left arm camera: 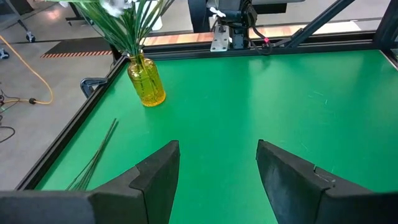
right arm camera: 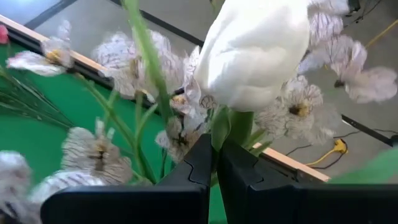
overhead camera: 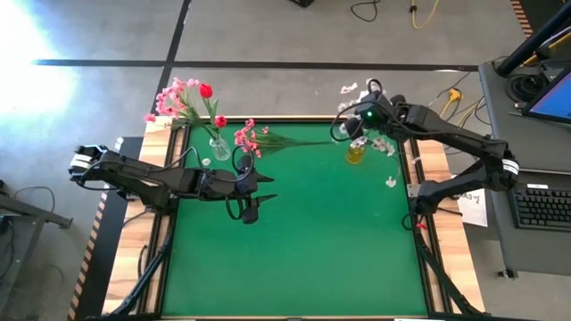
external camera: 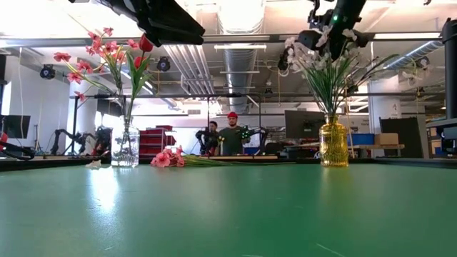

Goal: Sort flowers into vase by color
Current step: Put the white tulip into the yellow vase, then put the pink flowers into the transparent vase

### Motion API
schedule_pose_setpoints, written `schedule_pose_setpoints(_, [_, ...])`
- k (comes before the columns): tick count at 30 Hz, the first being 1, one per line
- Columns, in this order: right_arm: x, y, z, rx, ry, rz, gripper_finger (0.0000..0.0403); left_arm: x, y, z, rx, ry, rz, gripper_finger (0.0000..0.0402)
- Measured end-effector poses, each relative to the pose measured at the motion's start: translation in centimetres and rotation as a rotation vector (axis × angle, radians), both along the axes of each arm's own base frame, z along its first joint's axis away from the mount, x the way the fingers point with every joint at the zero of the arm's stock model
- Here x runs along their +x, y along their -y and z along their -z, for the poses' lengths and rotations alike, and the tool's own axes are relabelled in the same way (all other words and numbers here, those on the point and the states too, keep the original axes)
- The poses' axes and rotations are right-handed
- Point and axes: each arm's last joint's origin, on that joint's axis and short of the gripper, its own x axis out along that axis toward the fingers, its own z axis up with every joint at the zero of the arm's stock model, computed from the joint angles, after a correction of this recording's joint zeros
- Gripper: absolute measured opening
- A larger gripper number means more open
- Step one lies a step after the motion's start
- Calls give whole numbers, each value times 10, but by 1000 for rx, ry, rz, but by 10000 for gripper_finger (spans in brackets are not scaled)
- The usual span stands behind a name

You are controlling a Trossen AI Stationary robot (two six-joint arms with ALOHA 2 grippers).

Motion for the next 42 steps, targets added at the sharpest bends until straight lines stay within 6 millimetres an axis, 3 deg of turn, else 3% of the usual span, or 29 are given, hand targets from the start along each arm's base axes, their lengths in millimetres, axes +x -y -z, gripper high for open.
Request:
schedule_pose_setpoints(7, [-1, 0, 1, 3, -12, -4, 13, 0, 0, 0, 0, 0, 0, 200])
schedule_pose_setpoints(22, [-5, -5, -16, 85, 38, -33, 17, 0, 0, 0, 0, 0, 0, 200])
schedule_pose_setpoints(26, [-7, -6, -16, 101, 38, -21, 54, 0, 0, 0, 0, -1, 0, 200])
schedule_pose_setpoints(33, [-11, -9, -21, 128, 45, -4, 158, 0, 0, 0, 0, -2, 0, 200])
schedule_pose_setpoints(42, [-25, -17, -57, 152, 95, 15, 231, 0, 0, 0, 0, -4, 0, 200])
